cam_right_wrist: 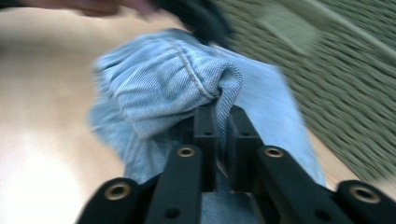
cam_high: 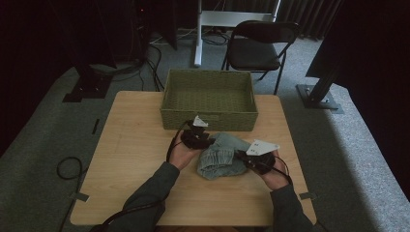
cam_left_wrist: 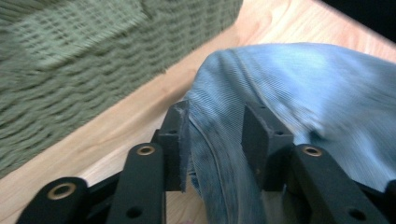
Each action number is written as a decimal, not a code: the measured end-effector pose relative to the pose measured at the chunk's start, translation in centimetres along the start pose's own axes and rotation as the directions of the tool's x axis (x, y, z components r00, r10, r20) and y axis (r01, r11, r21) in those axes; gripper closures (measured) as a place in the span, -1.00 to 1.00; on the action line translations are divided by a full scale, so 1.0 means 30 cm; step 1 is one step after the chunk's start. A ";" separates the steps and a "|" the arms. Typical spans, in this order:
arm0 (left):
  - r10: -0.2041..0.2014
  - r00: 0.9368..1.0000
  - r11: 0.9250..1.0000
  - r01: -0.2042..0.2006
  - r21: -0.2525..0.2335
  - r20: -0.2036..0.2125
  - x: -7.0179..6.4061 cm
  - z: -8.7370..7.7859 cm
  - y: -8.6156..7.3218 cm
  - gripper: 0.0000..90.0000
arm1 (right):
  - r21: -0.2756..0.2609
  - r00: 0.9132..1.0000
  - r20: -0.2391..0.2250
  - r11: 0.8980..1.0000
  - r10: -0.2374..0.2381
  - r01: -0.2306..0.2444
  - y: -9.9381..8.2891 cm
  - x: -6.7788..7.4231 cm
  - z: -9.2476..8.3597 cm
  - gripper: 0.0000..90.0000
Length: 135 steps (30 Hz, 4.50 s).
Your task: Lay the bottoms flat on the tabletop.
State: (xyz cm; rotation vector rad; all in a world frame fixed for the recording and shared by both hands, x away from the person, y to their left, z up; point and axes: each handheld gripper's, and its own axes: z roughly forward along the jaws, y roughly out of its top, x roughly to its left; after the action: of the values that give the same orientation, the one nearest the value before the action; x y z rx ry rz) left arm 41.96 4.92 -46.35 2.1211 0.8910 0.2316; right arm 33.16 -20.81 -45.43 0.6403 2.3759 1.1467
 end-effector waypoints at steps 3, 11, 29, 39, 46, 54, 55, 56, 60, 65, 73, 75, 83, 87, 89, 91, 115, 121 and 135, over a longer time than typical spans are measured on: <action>0.008 1.000 1.000 -0.008 -0.017 -0.004 0.010 -0.039 -0.006 0.35 | -0.014 0.994 0.077 0.997 0.078 -0.078 -0.004 -0.041 -0.004 0.95; 0.021 1.000 0.999 -0.021 -0.032 0.001 -0.004 -0.115 -0.066 0.28 | -0.015 0.960 0.194 0.979 0.202 -0.203 -0.001 -0.103 0.008 0.95; 0.154 0.985 0.985 -0.159 0.060 0.083 -0.198 -0.038 -0.170 -0.10 | -0.017 0.896 0.250 0.927 0.366 -0.374 -0.032 -0.210 0.023 0.95; 0.115 0.993 0.992 -0.114 0.058 -0.012 -0.128 -0.033 -0.131 0.63 | -0.005 0.904 0.238 0.931 0.354 -0.364 -0.034 -0.202 0.009 0.67; 0.088 0.995 0.996 -0.088 0.004 -0.051 -0.067 -0.091 -0.065 0.77 | 0.059 0.957 0.195 0.971 0.217 -0.232 -0.048 -0.174 0.007 0.02; 0.073 0.995 0.996 -0.076 -0.040 -0.066 -0.056 -0.118 0.006 0.79 | 0.085 0.989 0.148 0.996 0.024 -0.037 -0.030 -0.101 0.017 -0.09; 0.067 0.996 0.996 -0.070 -0.046 -0.062 -0.055 -0.119 0.014 0.79 | 0.084 0.990 0.141 0.996 0.002 -0.014 -0.024 -0.094 0.014 -0.12; 0.063 0.996 0.997 -0.066 -0.051 -0.059 -0.054 -0.119 0.022 0.80 | 0.080 0.992 0.129 0.997 -0.013 0.003 -0.018 -0.086 0.012 -0.14; 0.089 0.995 0.994 -0.092 -0.059 -0.051 -0.078 -0.114 0.056 0.81 | 0.032 0.991 0.105 0.996 -0.080 0.077 0.018 -0.047 -0.002 -0.12; 0.096 0.994 0.993 -0.100 -0.064 -0.053 -0.089 -0.112 0.073 0.80 | 0.000 0.981 0.165 0.995 -0.098 0.099 0.043 -0.047 -0.017 0.42; 0.123 0.992 0.988 -0.125 -0.092 -0.025 -0.105 -0.123 0.063 0.44 | -0.066 0.949 0.305 0.996 0.073 -0.055 0.051 -0.131 -0.068 0.69; 0.120 0.992 0.988 -0.122 -0.099 -0.026 -0.104 -0.131 0.055 0.38 | -0.074 0.939 0.328 0.993 0.107 -0.088 0.048 -0.151 -0.073 0.69; 0.132 0.991 0.988 -0.130 -0.081 0.015 -0.112 -0.108 -0.010 0.14 | -0.074 0.913 0.329 0.970 0.243 -0.231 0.032 -0.268 -0.077 0.69; 0.142 0.987 0.987 -0.136 -0.085 0.070 -0.141 -0.079 -0.043 0.01 | -0.072 0.904 0.335 0.964 0.267 -0.258 0.034 -0.302 -0.077 0.70; 0.153 0.984 0.985 -0.145 -0.089 0.089 -0.162 -0.067 -0.053 -0.06 | -0.070 0.901 0.341 0.962 0.270 -0.262 0.035 -0.310 -0.077 0.70; 0.169 0.980 0.984 -0.161 -0.081 0.109 -0.181 -0.050 -0.061 -0.13 | -0.071 0.898 0.342 0.960 0.278 -0.271 0.036 -0.317 -0.075 0.70; 0.065 0.997 0.991 -0.071 -0.110 -0.050 -0.059 -0.085 0.004 0.65 | -0.045 0.938 0.231 0.966 0.258 -0.254 -0.043 -0.312 -0.048 0.16; 0.096 0.991 0.988 -0.106 -0.112 -0.098 -0.034 -0.127 0.014 0.67 | -0.029 0.950 0.212 0.974 0.227 -0.226 -0.047 -0.300 -0.046 0.58; 0.161 0.975 0.973 -0.183 -0.141 -0.155 -0.006 -0.277 0.027 0.67 | -0.093 0.967 0.224 0.990 0.125 -0.107 0.083 -0.225 -0.142 0.61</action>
State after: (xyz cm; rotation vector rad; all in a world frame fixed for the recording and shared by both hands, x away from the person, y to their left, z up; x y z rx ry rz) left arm 38.61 9.53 -40.25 2.0570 0.7437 0.5311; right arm 36.78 -25.87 -39.83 0.8455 2.1122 1.1427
